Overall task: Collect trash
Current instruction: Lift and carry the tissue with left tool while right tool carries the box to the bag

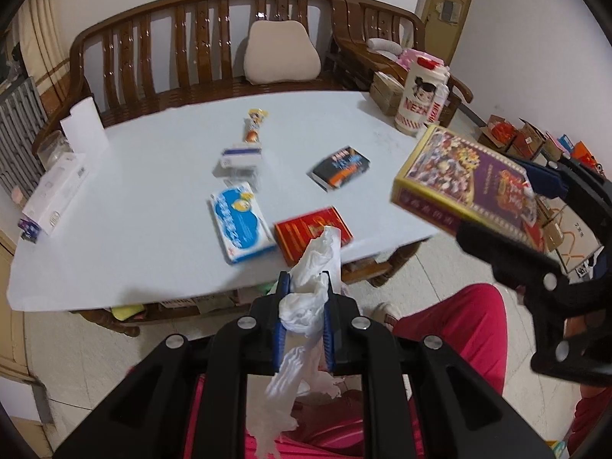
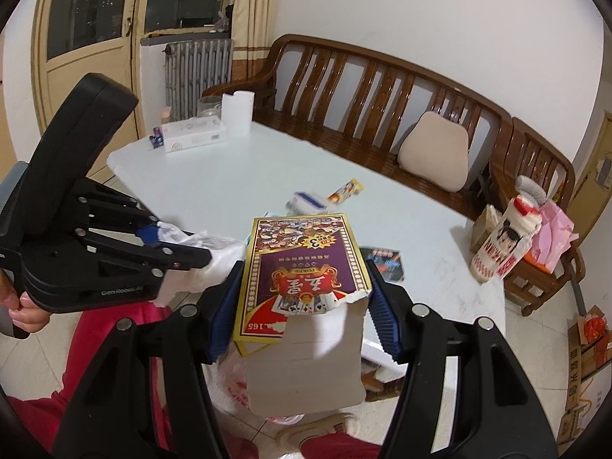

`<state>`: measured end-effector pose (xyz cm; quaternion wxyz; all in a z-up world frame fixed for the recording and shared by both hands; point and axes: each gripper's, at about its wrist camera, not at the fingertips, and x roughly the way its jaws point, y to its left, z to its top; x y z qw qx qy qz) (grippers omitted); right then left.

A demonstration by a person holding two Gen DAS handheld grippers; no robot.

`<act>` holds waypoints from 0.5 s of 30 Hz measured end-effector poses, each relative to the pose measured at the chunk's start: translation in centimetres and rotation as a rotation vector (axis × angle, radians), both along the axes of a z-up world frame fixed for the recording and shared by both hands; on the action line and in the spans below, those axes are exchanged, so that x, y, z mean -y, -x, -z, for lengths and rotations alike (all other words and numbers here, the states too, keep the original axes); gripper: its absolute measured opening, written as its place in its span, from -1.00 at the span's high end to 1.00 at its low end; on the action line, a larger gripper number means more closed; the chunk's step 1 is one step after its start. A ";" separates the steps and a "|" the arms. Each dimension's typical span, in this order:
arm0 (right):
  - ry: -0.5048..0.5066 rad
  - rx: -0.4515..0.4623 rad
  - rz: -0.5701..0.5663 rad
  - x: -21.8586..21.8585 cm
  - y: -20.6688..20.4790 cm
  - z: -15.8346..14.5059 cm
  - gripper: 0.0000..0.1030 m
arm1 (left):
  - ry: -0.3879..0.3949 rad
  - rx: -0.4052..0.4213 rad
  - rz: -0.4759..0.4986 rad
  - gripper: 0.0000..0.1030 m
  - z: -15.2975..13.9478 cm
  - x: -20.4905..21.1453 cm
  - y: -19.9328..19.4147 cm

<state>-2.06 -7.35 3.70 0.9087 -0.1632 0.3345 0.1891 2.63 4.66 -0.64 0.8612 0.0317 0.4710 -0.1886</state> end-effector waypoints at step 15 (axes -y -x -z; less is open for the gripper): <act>0.005 -0.140 0.057 1.5 3.1 7.4 -0.16 | 0.007 -0.121 0.039 0.69 7.4 2.3 2.2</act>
